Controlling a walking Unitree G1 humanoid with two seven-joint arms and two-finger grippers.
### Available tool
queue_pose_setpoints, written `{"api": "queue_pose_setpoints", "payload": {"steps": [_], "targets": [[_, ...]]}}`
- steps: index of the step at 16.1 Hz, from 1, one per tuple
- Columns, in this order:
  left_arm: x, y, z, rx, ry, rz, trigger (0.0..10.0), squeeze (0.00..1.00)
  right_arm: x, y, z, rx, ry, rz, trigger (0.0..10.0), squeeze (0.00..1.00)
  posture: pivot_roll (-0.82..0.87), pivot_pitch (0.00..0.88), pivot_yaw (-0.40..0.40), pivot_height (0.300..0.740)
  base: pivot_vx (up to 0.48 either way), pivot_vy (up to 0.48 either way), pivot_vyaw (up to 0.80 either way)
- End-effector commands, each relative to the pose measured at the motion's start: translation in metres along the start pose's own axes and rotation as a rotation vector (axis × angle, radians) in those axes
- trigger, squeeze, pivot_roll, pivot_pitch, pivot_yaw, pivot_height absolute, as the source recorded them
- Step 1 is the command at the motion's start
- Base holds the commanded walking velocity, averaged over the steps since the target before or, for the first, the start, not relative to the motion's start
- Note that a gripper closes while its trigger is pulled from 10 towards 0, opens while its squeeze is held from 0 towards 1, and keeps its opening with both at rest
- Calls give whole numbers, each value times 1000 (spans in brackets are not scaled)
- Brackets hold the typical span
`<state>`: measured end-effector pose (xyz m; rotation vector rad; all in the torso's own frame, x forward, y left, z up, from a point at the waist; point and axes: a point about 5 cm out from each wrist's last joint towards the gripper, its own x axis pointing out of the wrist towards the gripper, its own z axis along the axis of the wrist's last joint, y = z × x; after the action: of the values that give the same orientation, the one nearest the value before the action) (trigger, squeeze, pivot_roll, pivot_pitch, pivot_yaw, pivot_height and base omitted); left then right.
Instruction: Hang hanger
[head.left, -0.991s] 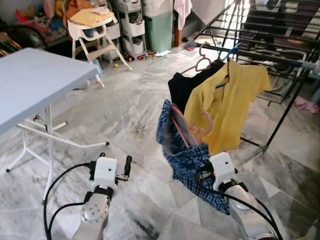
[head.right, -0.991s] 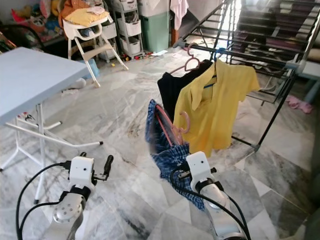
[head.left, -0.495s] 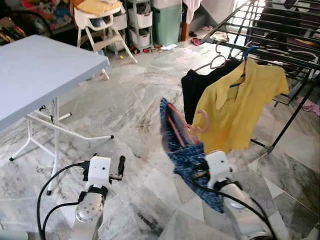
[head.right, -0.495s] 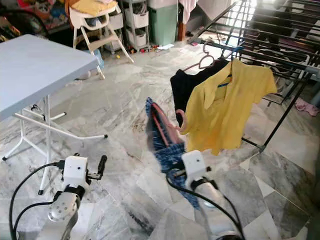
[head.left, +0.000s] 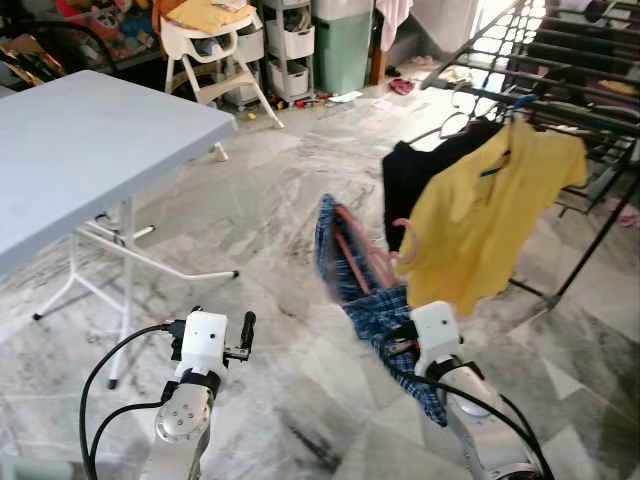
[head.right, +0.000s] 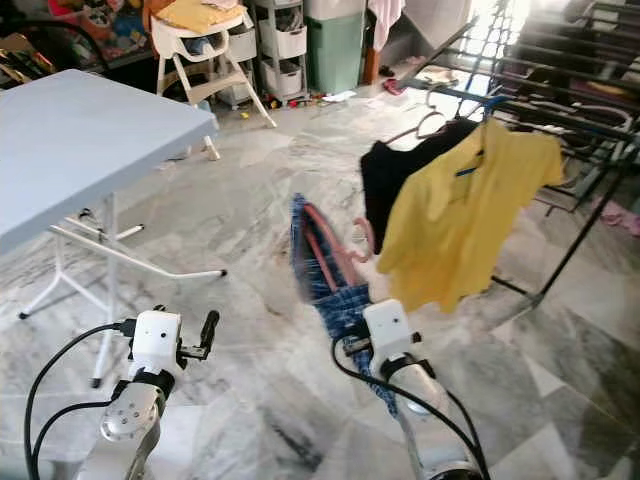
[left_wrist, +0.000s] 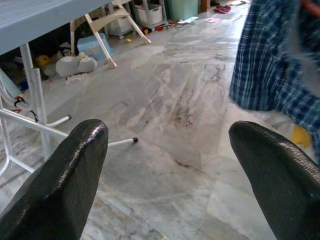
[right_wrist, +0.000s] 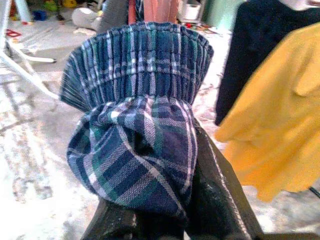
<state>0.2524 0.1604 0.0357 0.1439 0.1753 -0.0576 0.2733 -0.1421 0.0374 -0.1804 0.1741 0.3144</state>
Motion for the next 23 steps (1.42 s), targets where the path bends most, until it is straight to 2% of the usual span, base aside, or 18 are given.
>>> {"api": "queue_pose_setpoints", "payload": {"steps": [1,6,13,15,23], "targets": [[0,4,2,7,-4,13,10000,0,3,-1,12,-3,-55,6,10000,0,-14,0,45,740,0,480,0],[0,2,4,14,-22,-7,10000,0,2,0,12,-2,-60,10,10000,0,-14,0,46,740,0,196,0],[0,-3,6,48,-35,-59,10000,0,1,-1,12,-2,-65,8,10000,0,-18,0,49,740,0,0,738],[0,-4,6,49,-33,-68,10000,0,0,-1,12,0,-66,9,10000,0,-20,0,51,740,0,-291,431],[2,-5,5,25,-27,-58,10000,0,1,1,13,7,-67,14,10000,0,-23,0,49,740,0,-73,0]]}}
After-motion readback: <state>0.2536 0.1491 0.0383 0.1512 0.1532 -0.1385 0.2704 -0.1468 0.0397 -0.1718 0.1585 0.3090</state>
